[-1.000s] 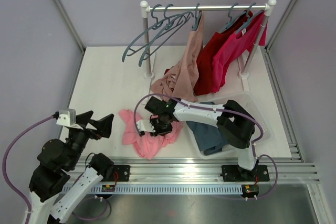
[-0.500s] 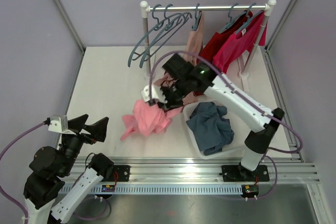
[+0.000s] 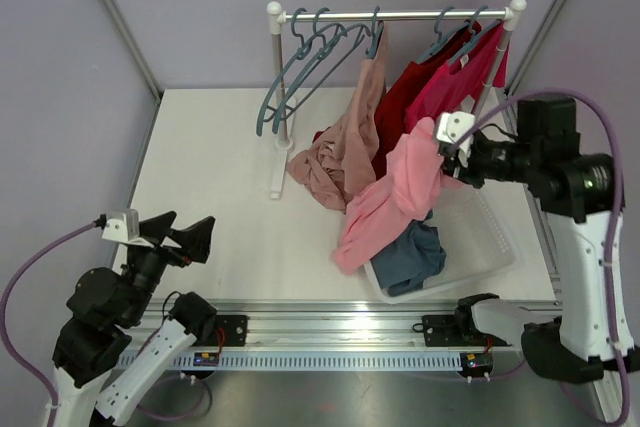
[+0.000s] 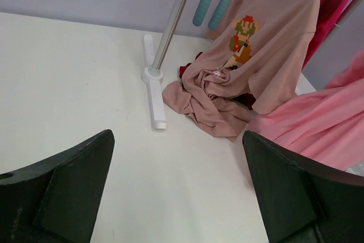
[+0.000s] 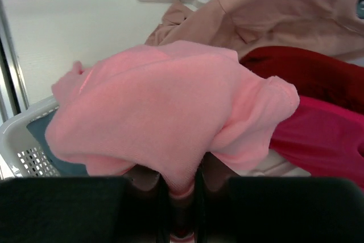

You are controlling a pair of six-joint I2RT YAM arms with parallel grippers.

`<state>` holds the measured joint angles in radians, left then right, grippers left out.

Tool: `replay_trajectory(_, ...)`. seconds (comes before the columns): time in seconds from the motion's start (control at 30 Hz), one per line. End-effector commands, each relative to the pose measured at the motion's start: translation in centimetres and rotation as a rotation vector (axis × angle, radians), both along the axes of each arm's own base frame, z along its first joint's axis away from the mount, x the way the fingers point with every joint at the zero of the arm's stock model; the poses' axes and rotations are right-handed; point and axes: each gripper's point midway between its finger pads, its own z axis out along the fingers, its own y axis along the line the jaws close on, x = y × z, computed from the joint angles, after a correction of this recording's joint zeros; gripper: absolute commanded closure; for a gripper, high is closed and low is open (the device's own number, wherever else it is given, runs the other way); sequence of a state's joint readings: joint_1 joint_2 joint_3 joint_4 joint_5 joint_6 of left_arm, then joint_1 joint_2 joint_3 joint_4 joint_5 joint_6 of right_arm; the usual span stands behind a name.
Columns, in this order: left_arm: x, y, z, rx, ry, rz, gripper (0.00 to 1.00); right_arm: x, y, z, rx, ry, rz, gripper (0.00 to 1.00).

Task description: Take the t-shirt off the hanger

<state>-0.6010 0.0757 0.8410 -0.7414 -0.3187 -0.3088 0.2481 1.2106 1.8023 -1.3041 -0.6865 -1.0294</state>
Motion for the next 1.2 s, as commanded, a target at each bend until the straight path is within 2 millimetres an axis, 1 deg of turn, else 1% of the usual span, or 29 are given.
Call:
replay_trajectory(0.0, 1.2, -1.5, 0.8, -0.024, -0.018, -0.032, 0.01, -0.9, -1.6, 2.4, 0.066, -0.089, -0.077, 1.00)
replay_trajectory(0.03, 1.4, -1.8, 0.7, -0.022, -0.010, -0.039, 0.01, -0.8, -2.4, 2.4, 0.061, -0.089, -0.130, 1.00)
replay_trajectory(0.13, 1.7, -2.4, 0.9, -0.021, -0.005, -0.054, 0.01, 0.4, -3.9, 2.8, 0.064, -0.103, -0.247, 1.00)
replay_trajectory(0.17, 1.7, -2.4, 1.1, -0.018, -0.009, -0.055, 0.01, 1.2, -4.6, 3.4, 0.073, -0.131, -0.293, 1.00)
replay_trajectory(0.23, 1.6, -2.4, 1.3, -0.010, -0.010, -0.058, 0.01, 2.2, -5.9, 4.3, 0.096, -0.146, -0.390, 1.00)
replay_trajectory(0.27, 1.6, -2.3, 1.3, 0.000, -0.012, -0.057, 0.01, 2.8, -6.4, 5.3, 0.116, -0.178, -0.420, 1.00)
replay_trajectory(0.3, 1.5, -2.1, 1.7, -0.001, -0.019, -0.055, 0.01, 3.1, -7.4, 5.8, 0.138, -0.178, -0.474, 1.00)
replay_trajectory(0.33, 1.4, -2.0, 1.7, 0.003, -0.018, -0.053, 0.01, 3.5, -7.7, 6.2, 0.151, -0.180, -0.492, 1.00)
replay_trajectory(0.37, 1.3, -1.9, 1.8, 0.009, -0.021, -0.052, 0.01, 3.5, -7.7, 7.2, 0.166, -0.206, -0.496, 1.00)
replay_trajectory(0.4, 1.2, -1.8, 2.0, 0.008, -0.028, -0.050, 0.01, 3.9, -9.0, 7.6, 0.181, -0.204, -0.566, 1.00)
replay_trajectory(0.43, 1.1, -1.7, 1.9, 0.011, -0.026, -0.050, 0.01, 4.2, -9.2, 7.9, 0.189, -0.212, -0.581, 1.00)
replay_trajectory(0.47, 1.0, -1.7, 2.0, 0.014, -0.029, -0.051, 0.01, 4.2, -9.4, 8.8, 0.198, -0.236, -0.590, 1.00)
replay_trajectory(0.53, 0.8, -1.5, 2.0, 0.012, -0.034, -0.051, 0.01, 4.3, -9.7, 9.4, 0.213, -0.237, -0.621, 1.00)
replay_trajectory(0.57, 0.8, -1.5, 1.9, 0.014, -0.034, -0.053, 0.01, 4.1, -9.8, 10.1, 0.221, -0.250, -0.626, 1.00)
replay_trajectory(0.7, 0.7, -1.4, 2.0, 0.020, -0.040, -0.054, 0.01, 4.2, -10.4, 11.1, 0.243, -0.256, -0.681, 1.00)
replay_trajectory(0.77, 0.6, -1.3, 2.2, 0.026, -0.045, -0.053, 0.01, 4.2, -10.6, 11.3, 0.243, -0.257, -0.695, 1.00)
replay_trajectory(0.93, 0.5, -1.2, 2.2, 0.037, -0.050, -0.053, 0.01, 4.1, -10.9, 10.7, 0.229, -0.237, -0.711, 1.00)
replay_trajectory(0.97, 0.5, -1.2, 2.3, 0.037, -0.052, -0.051, 0.01, 4.3, -10.9, 9.9, 0.222, -0.217, -0.713, 1.00)
replay_trajectory(1.03, 0.5, -1.1, 2.2, 0.040, -0.053, -0.051, 0.01, 4.1, -10.9, 9.2, 0.211, -0.204, -0.709, 1.00)
replay_trajectory(1.07, 0.5, -1.1, 2.1, 0.043, -0.051, -0.051, 0.01, 4.2, -10.9, 8.0, 0.200, -0.176, -0.709, 1.00)
replay_trajectory(1.13, 0.5, -1.2, 2.1, 0.046, -0.050, -0.053, 0.01, 4.1, -10.8, 6.9, 0.183, -0.156, -0.701, 1.00)
replay_trajectory(1.17, 0.5, -1.1, 2.1, 0.047, -0.050, -0.051, 0.01, 4.3, -10.8, 5.4, 0.170, -0.118, -0.700, 1.00)
